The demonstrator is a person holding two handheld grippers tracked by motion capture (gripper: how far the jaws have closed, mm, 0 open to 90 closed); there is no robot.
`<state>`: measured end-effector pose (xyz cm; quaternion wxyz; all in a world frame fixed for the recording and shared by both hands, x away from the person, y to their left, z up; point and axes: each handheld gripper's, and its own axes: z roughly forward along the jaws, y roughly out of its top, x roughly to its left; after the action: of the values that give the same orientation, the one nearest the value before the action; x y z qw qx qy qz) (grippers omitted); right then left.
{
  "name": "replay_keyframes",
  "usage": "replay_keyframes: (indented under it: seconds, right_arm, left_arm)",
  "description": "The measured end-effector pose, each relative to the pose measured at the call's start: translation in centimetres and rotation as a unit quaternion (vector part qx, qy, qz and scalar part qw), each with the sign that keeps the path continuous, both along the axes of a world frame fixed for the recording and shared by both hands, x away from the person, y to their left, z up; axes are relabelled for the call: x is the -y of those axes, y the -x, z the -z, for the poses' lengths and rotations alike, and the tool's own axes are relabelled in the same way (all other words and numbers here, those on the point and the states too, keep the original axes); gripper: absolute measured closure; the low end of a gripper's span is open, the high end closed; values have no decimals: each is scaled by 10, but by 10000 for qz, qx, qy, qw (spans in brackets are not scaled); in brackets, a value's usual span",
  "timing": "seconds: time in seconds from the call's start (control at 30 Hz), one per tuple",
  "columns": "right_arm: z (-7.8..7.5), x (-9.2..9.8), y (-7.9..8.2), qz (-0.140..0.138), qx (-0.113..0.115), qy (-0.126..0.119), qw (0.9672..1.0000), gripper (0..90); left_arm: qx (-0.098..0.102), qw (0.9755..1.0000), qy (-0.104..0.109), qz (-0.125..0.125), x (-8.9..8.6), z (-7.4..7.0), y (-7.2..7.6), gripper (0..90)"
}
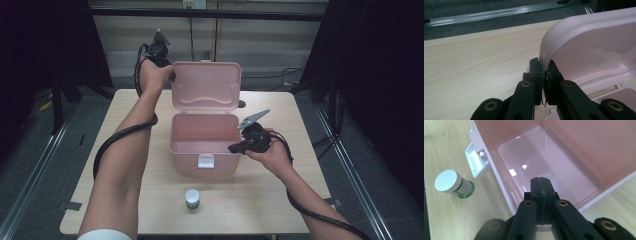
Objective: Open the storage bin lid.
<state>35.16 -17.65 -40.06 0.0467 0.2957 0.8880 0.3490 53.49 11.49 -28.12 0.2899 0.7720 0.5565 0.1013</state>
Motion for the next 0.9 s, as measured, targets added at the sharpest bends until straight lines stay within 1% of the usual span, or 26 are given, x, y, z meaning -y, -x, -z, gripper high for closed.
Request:
replay_keyframes:
  seconds: [0.1, 0.2, 0.33, 0.43, 0.57, 0.7, 0.9]
  right_arm:
    - [0, 0, 0, 1, 18, 10, 10000, 900]
    - [1, 0, 0, -10, 21, -35, 10000, 900]
    - [0, 0, 0, -9, 18, -34, 10000, 900]
    - [1, 1, 0, -9, 11, -59, 10000, 900]
    - [1, 1, 0, -25, 14, -75, 10000, 900]
    - [1, 0, 0, -26, 33, -49, 10000, 900]
    - [1, 1, 0, -47, 35, -58, 10000, 900]
  left_arm:
    - [-37, 10000, 2, 17, 0, 2, -5, 870]
    - [-73, 10000, 50, -8, 0, 5, -10, 870]
    - [-149, 9998, 107, -34, -1, 9, -17, 871]
    - [-157, 9998, 108, -44, 0, 13, -22, 871]
    - [-184, 9997, 161, -66, 0, 18, -27, 870]
    - [-217, 9995, 184, -102, 0, 24, -32, 868]
    - [-241, 9995, 176, -133, 1, 33, -39, 863]
